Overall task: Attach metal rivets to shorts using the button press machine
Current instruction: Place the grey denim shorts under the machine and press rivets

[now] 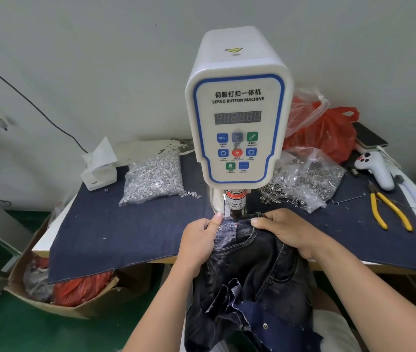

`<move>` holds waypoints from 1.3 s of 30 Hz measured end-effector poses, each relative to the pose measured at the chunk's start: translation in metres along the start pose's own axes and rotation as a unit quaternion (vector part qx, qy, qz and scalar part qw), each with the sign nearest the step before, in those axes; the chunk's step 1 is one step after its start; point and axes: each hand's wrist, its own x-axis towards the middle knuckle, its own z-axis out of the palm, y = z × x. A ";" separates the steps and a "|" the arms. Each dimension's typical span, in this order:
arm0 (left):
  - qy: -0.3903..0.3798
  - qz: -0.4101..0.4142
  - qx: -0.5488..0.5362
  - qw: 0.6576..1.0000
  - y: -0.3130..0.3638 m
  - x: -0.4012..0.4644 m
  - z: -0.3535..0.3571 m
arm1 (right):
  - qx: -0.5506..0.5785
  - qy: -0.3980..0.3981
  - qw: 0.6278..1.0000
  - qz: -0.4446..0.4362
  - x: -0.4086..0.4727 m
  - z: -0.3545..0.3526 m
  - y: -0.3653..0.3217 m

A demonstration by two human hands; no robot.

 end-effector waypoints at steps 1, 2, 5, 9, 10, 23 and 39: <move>0.000 -0.001 0.000 1.000 0.000 0.000 0.000 | 0.000 -0.001 1.000 0.000 0.000 0.000 0.000; 0.000 -0.002 0.000 1.000 0.000 -0.001 0.000 | 0.000 -0.002 1.000 0.001 0.000 0.000 0.000; 0.000 -0.002 -0.002 1.000 0.001 0.000 0.000 | -0.002 -0.002 1.000 0.002 0.000 0.000 0.000; 0.000 -0.009 -0.005 1.000 0.001 0.000 0.000 | -0.005 -0.003 1.000 0.004 0.003 -0.001 0.002; 0.000 -0.009 -0.006 1.000 0.001 0.000 0.000 | -0.005 -0.003 1.000 0.005 0.003 -0.002 0.002; 0.003 -0.018 -0.012 1.000 0.000 0.000 0.001 | -0.011 -0.014 1.000 0.006 0.004 -0.002 0.002; -0.118 -0.038 -0.068 0.990 -0.003 -0.010 -0.020 | 0.019 -0.055 0.998 0.008 -0.007 -0.006 0.000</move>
